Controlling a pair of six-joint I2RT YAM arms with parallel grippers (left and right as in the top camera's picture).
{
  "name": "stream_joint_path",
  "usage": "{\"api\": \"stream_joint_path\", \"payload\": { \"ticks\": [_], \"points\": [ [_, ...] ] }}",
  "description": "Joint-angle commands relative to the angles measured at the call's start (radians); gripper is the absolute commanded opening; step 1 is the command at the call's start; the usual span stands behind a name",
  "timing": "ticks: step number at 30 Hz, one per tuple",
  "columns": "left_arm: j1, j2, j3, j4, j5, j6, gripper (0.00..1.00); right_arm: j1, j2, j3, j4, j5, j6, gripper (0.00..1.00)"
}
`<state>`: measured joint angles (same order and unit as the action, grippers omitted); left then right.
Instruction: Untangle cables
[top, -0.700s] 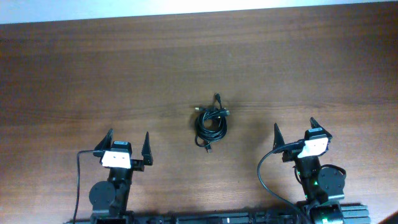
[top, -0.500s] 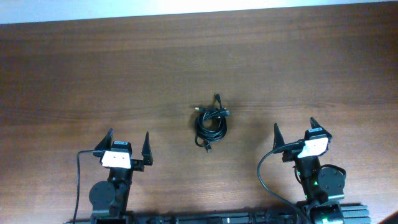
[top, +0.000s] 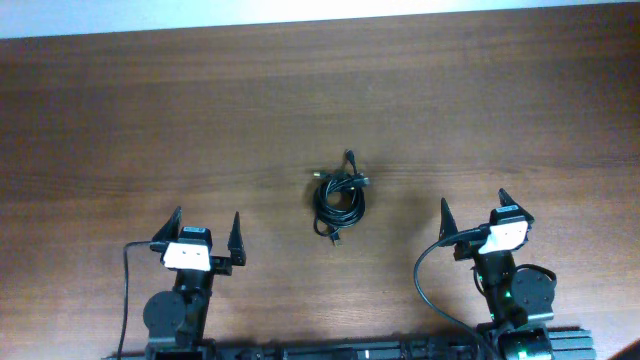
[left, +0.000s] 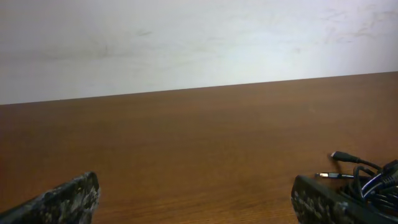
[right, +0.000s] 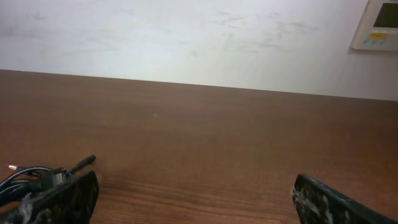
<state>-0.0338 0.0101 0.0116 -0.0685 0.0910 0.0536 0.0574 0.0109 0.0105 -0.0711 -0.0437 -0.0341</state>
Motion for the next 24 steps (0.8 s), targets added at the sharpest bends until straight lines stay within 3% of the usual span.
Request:
{"api": "stream_joint_path", "payload": {
  "ticks": [1, 17, 24],
  "points": [
    [0.004, -0.004, -0.002, -0.005, 0.018, 0.016, 0.99, -0.006, -0.005, -0.005, -0.005, -0.009, -0.003, 0.98],
    [0.004, -0.004, -0.002, -0.001, 0.019, 0.015, 0.99, -0.006, -0.005, -0.005, -0.005, -0.009, -0.003, 0.98],
    [0.004, -0.003, 0.018, -0.027, 0.018, -0.038, 0.99, -0.006, -0.006, -0.005, -0.005, -0.009, -0.003, 0.98]
  ]
}}
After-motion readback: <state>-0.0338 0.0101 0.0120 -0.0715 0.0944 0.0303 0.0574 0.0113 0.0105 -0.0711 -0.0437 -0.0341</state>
